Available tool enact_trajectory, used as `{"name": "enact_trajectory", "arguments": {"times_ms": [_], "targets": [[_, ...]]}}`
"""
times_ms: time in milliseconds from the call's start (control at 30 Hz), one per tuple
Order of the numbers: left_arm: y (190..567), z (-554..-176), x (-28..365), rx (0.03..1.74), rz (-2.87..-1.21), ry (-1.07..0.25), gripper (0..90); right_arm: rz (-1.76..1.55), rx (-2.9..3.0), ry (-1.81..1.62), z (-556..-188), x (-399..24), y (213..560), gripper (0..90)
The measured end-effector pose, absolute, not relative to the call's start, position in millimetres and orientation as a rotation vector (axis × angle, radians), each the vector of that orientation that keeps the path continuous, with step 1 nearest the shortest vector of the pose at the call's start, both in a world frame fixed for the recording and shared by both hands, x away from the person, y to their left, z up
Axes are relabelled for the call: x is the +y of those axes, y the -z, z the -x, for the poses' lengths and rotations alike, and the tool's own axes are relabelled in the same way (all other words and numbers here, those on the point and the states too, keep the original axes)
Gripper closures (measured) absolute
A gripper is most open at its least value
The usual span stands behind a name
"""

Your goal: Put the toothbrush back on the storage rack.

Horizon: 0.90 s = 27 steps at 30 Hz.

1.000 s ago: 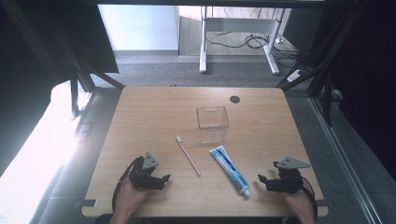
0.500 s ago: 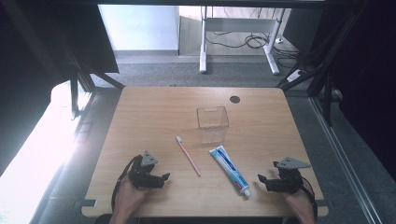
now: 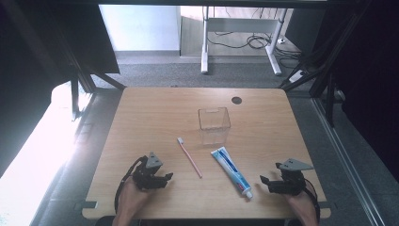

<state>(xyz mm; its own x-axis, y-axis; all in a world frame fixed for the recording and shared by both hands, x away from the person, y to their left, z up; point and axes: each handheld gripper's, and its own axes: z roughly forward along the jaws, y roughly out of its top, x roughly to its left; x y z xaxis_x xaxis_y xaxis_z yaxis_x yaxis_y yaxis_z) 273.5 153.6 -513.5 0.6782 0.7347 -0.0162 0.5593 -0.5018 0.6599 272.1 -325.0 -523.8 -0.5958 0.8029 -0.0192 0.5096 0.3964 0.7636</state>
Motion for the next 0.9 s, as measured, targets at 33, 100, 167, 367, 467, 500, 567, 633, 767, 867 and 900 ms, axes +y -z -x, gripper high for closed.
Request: {"name": "enact_trajectory", "arguments": {"times_ms": [33, 100, 167, 367, 467, 500, 567, 633, 767, 867, 900], "targets": [[513, -274, 153, 0.989, -2.244, -0.342, 40.5, -1.131, 2.274, -1.042, -272, -325, 524, 14.9], [512, -275, 149, 0.981, -2.251, -0.332, 46.3, -1.128, 2.27, -1.049, -272, -324, 523, 14.9], [511, -276, 148, 0.971, -2.256, -0.328, 50.9, -1.125, 2.271, -1.048, -271, -324, 523, 14.9], [510, -280, 141, 0.976, -2.269, -0.296, 60.2, -1.121, 2.271, -1.052, -271, -323, 523, 14.9], [508, -282, 140, 0.972, -2.261, -0.28, 66.1, -1.124, 2.273, -1.05, -271, -324, 524, 14.9], [508, -282, 140, 0.972, -2.261, -0.28, 68.2, -1.124, 2.273, -1.05, -271, -324, 524, 14.9], [506, -284, 138, 0.961, -2.262, -0.27, 71.5, -1.125, 2.275, -1.047, -271, -323, 524, 14.9], [505, -285, 134, 0.939, -2.272, -0.252, 74.8, -1.125, 2.278, -1.046, -271, -323, 524, 14.9], [506, -288, 127, 0.916, -2.296, -0.236, 79.5, -1.129, 2.277, -1.044, -271, -322, 525, 14.9], [505, -291, 124, 0.893, -2.312, -0.235, 84.2, -1.128, 2.277, -1.044, -271, -322, 525, 14.9], [505, -291, 122, 0.897, -2.311, -0.23, 84.2, -1.128, 2.277, -1.044, -271, -322, 525, 14.9]]}}
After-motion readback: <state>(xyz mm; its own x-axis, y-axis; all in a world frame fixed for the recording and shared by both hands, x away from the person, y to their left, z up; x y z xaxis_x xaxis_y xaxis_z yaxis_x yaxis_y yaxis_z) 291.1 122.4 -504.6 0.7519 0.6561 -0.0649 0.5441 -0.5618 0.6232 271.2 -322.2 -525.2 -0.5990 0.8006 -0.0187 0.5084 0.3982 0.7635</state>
